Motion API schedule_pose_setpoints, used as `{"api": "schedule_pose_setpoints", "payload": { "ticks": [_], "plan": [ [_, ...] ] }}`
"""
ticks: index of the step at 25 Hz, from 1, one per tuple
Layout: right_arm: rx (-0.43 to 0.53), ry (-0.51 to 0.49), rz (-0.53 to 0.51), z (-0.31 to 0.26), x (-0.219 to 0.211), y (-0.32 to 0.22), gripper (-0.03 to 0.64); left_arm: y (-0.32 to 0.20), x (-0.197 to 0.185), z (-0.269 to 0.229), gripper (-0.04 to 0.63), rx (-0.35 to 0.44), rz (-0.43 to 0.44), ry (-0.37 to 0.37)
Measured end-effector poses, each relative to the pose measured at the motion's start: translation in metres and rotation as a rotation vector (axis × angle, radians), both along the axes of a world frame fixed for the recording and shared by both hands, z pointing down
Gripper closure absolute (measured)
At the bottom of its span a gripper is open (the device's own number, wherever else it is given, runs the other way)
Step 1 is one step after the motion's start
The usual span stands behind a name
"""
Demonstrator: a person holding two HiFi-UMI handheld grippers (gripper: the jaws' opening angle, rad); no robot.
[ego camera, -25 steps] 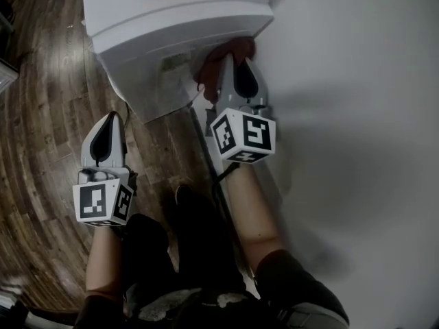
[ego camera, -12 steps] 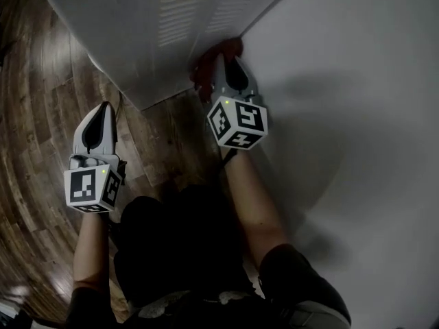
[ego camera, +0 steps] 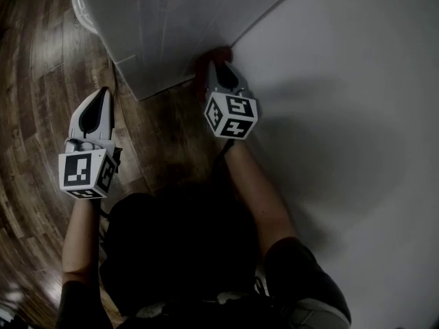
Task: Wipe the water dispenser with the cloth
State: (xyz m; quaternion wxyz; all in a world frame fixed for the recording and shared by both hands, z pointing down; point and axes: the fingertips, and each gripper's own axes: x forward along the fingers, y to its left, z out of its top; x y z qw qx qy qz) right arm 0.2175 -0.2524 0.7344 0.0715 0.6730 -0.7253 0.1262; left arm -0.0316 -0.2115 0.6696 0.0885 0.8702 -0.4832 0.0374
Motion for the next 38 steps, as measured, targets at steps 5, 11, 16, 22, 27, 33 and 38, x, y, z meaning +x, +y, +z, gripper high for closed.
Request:
{"api": "schedule_pose_setpoints", "payload": {
  "ticks": [5,11,16,22,27,33,38],
  "plan": [
    [-0.123,0.034,-0.029,0.072,-0.004,-0.001,0.575,-0.003,0.004,0.029,0.577,-0.030,0.011,-0.011],
    [-0.111,0.068,-0.039,0.069,-0.007,0.002,0.574,-0.006,0.007,0.010,0.577,0.028,0.042,-0.017],
    [0.115,0.010,-0.057,-0.053,-0.029,0.022,0.574,0.000,-0.003,-0.054,0.577,0.057,0.044,0.022],
    [0.505,0.028,-0.058,-0.291,-0.020,0.047,0.574,0.015,0.010,-0.181,0.576,0.133,0.088,0.086],
    [0.738,0.051,-0.144,-0.451,-0.039,0.050,0.574,0.006,0.019,-0.271,0.577,0.234,0.123,0.151],
    [0.860,0.139,-0.233,-0.548,-0.069,0.037,0.574,0.003,0.020,-0.346,0.577,0.373,0.129,0.160],
    [0.802,0.198,-0.248,-0.501,-0.085,0.025,0.574,0.006,0.022,-0.323,0.575,0.396,0.114,0.110]
  ]
}}
